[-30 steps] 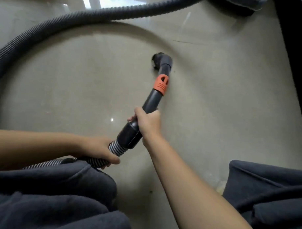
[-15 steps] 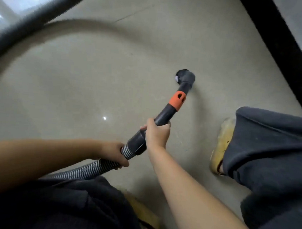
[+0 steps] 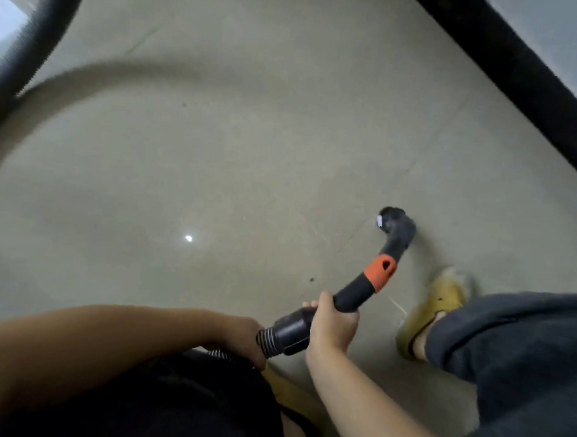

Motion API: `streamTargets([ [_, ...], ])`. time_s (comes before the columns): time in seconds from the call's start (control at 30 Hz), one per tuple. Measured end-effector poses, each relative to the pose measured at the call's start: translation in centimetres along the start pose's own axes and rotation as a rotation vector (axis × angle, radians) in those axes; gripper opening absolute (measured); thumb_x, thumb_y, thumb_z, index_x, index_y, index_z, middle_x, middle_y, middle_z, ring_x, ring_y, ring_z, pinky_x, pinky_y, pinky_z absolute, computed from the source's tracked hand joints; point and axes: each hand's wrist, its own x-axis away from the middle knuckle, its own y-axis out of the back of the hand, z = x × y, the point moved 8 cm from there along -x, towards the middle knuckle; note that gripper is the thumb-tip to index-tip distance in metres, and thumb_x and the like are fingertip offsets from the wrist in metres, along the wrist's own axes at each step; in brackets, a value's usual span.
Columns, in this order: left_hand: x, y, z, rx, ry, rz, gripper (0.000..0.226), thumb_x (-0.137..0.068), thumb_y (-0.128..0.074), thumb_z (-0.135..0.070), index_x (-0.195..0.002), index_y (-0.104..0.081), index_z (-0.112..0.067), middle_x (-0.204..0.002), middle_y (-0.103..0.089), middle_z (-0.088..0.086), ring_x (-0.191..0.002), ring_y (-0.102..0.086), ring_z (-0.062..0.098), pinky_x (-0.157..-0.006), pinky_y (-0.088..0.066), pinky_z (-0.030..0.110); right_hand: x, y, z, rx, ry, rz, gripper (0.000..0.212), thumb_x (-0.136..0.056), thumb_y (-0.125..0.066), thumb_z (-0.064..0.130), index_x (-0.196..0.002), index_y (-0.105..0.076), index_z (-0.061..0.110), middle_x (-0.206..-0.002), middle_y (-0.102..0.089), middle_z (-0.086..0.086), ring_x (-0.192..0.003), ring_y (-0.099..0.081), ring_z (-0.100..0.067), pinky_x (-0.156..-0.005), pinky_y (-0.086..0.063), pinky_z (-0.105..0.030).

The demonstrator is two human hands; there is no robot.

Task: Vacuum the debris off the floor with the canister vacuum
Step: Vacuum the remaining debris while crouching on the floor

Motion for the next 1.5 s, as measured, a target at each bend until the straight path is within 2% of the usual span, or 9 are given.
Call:
streamTargets([
  [0.13,0.6,2.6,0.5,-0.027,0.031,-0.079,0.02,-0.079,-0.07,-0.018,-0.097,-0.064,-0.012,-0.085,-0.058,-0.001,-0.077,-0.055,0.014,-0.059,-0.042,0.016,0.3,-1.8,-0.1,-0.165,-0.017,0.035,0.026,-0.082,-0.059,0.005,-0.106,-0.054,-0.002,-0.071,-0.07,-0.01,-0.055,-0.067,-0.018,-0.058,-0.049,-0.026],
  [0.37,2.0,4.2,2.3,0.255,0.07,-0.149,0.013,-0.075,-0.071,-0.009,-0.076,-0.059,-0.013,-0.076,-0.063,0.003,-0.072,-0.063,0.016,-0.079,-0.057,0.034,3.4,-10.4,5.2,0.075,0.158,0.591,0.018,-0.08,-0.055,0.003,-0.094,-0.049,0.011,-0.065,-0.061,-0.013,-0.045,-0.056,-0.016,-0.044,-0.049,-0.02],
  [0.53,-1.6,4.6,-6.2,0.138,-0.08,-0.257,0.019,-0.081,-0.066,-0.011,-0.099,-0.061,-0.008,-0.079,-0.061,0.005,-0.065,-0.059,0.016,-0.065,-0.055,0.028,-5.1,-1.4,6.4,-0.216,0.077,0.105,0.016,-0.077,-0.059,0.007,-0.091,-0.053,0.009,-0.064,-0.063,-0.008,-0.054,-0.062,-0.026,-0.071,-0.059,-0.048],
  [0.7,-3.5,6.0,-11.5,0.074,-0.106,-0.496,0.02,-0.077,-0.066,-0.021,-0.095,-0.057,-0.017,-0.08,-0.061,0.002,-0.071,-0.06,0.02,-0.072,-0.056,0.033,-8.9,2.4,9.3,-0.367,0.058,-0.101,0.028,-0.082,-0.055,0.009,-0.108,-0.051,0.003,-0.069,-0.065,-0.007,-0.055,-0.064,-0.023,-0.069,-0.057,-0.038],
  [0.87,1.2,9.6,-4.5,0.455,-0.014,-0.722,0.015,-0.079,-0.066,-0.013,-0.089,-0.056,-0.011,-0.068,-0.061,0.004,-0.057,-0.058,0.019,-0.062,-0.055,0.032,-3.4,-10.4,13.4,-0.024,0.27,0.321,0.025,-0.069,-0.059,0.021,-0.091,-0.049,0.017,-0.088,-0.07,-0.015,-0.074,-0.069,-0.034,-0.073,-0.058,-0.044],
  [1.03,2.0,10.0,-3.5,0.577,-0.043,-0.713,0.012,-0.08,-0.067,-0.008,-0.08,-0.055,-0.007,-0.061,-0.06,0.006,-0.05,-0.055,0.018,-0.052,-0.051,0.025,1.0,-16.1,15.1,0.212,0.349,0.778,0.014,-0.079,-0.06,0.008,-0.088,-0.049,0.011,-0.059,-0.06,-0.011,-0.044,-0.056,-0.021,-0.053,-0.049,-0.026],
  [1.17,-1.6,7.4,-7.9,0.462,-0.106,-0.52,0.013,-0.079,-0.066,-0.011,-0.079,-0.054,-0.016,-0.065,-0.058,0.002,-0.055,-0.056,0.015,-0.061,-0.055,0.03,-5.4,-8.1,14.6,0.065,0.293,0.387,0.014,-0.08,-0.064,0.005,-0.076,-0.052,0.011,-0.067,-0.059,-0.012,-0.05,-0.055,-0.022,-0.057,-0.049,-0.033],
  [1.3,-3.3,7.0,-10.7,0.243,-0.122,-0.505,0.025,-0.076,-0.064,-0.022,-0.1,-0.059,-0.018,-0.083,-0.059,0.001,-0.072,-0.058,0.018,-0.073,-0.054,0.031,-8.5,-0.8,13.2,-0.137,0.186,0.003,0.016,-0.08,-0.062,0.006,-0.092,-0.06,-0.004,-0.066,-0.062,-0.011,-0.046,-0.06,-0.019,-0.06,-0.05,-0.034],
  [1.5,-2.6,11.2,-8.6,0.28,-0.01,-0.712,0.02,-0.074,-0.061,-0.028,-0.089,-0.049,-0.031,-0.076,-0.054,-0.011,-0.094,-0.065,0.018,-0.071,-0.046,0.023,-6.1,-6.4,16.0,-0.116,0.276,0.17,0.02,-0.08,-0.062,0.006,-0.098,-0.055,0.001,-0.075,-0.066,-0.014,-0.064,-0.063,-0.031,-0.07,-0.052,-0.037],
])
